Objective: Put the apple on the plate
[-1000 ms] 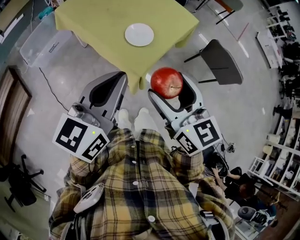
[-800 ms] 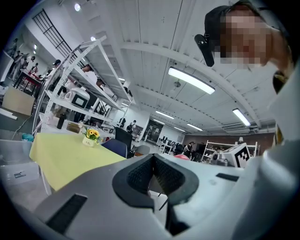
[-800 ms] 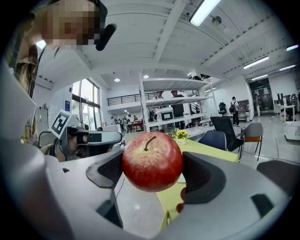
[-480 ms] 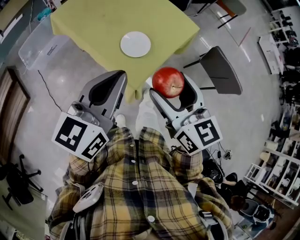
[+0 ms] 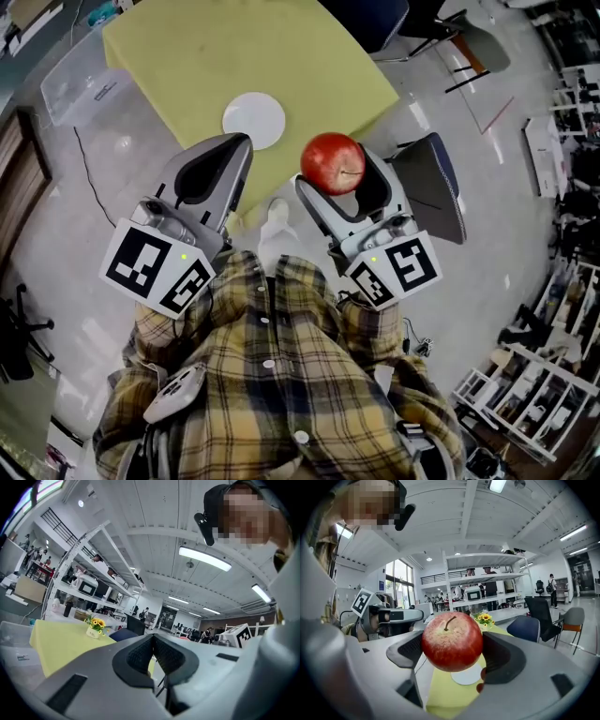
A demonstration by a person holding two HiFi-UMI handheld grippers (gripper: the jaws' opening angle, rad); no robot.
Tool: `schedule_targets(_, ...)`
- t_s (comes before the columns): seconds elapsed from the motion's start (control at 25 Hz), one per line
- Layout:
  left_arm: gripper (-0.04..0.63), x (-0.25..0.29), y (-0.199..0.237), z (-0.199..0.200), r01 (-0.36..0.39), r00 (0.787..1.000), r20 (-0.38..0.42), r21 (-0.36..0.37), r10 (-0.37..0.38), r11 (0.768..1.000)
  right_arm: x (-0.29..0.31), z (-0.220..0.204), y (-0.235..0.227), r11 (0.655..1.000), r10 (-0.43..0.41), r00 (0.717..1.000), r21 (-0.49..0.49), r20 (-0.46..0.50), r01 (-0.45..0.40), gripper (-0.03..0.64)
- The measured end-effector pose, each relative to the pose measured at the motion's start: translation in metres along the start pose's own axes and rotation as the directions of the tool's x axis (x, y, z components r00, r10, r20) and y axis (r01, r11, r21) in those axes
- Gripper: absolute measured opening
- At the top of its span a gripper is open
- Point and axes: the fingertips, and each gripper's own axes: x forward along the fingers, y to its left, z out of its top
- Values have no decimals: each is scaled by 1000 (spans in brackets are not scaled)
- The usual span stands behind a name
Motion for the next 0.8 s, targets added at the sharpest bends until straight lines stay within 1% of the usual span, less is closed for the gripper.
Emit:
schedule_targets(0.2, 8, 38, 0, 3, -88, 996, 34, -7, 88, 996, 9, 7, -43, 996, 81, 996, -19, -19, -82, 385)
schedule_targets(0.36, 8, 54, 1, 1, -180, 982, 56, -13, 180, 984, 10, 4, -67, 987, 156, 987, -23, -44, -157, 385)
schedule_targets(0.44, 8, 58, 3, -2, -220, 973, 59, -21, 221, 975, 12, 2, -75, 981, 189, 980, -23, -54, -190, 385)
schedule_targets(0.6, 8, 65, 3, -3, -276, 959, 58, -21, 276, 961, 16, 4, -84, 969, 245, 967, -21, -63, -247, 385)
schedule_targets(0.8, 8, 60, 12, -7, -337, 939, 54, -32, 339, 941, 32, -2, -82, 952, 305, 949, -9, -86, -307, 385)
